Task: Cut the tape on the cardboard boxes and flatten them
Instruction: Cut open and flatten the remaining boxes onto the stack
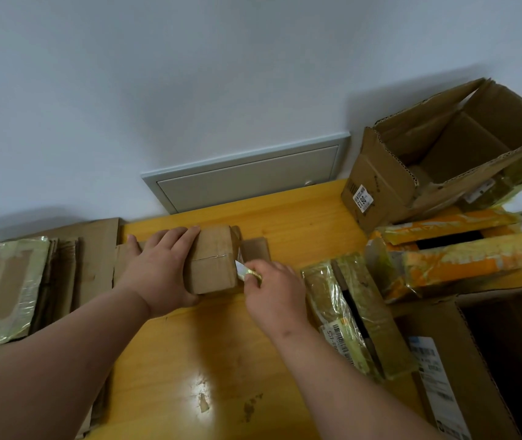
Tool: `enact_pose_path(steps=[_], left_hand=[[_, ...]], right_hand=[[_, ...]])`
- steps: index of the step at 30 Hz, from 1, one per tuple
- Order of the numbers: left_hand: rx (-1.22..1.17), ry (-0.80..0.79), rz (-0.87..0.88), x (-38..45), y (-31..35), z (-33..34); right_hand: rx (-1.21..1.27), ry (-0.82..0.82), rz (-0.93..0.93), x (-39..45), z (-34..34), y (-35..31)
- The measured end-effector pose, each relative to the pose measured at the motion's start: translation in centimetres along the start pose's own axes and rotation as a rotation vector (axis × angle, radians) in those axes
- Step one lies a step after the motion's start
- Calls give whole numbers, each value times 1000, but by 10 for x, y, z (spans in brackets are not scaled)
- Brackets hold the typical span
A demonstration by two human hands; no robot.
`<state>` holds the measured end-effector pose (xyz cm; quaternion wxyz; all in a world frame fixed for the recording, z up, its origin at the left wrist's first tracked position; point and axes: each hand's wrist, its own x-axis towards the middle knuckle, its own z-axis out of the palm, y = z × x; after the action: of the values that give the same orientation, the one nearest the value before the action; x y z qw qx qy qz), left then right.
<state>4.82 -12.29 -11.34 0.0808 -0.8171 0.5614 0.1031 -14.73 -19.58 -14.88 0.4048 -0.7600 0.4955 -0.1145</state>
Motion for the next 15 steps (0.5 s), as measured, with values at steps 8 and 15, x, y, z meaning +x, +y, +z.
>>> enact_pose_path(steps=[8,15], left_hand=[[42,-25,-54,2,5,-3],[38,-125,-148,-6,13,-13]], right_hand=[[344,-80,215,-5,-2,-1],[382,-157,229,-1,10,-20]])
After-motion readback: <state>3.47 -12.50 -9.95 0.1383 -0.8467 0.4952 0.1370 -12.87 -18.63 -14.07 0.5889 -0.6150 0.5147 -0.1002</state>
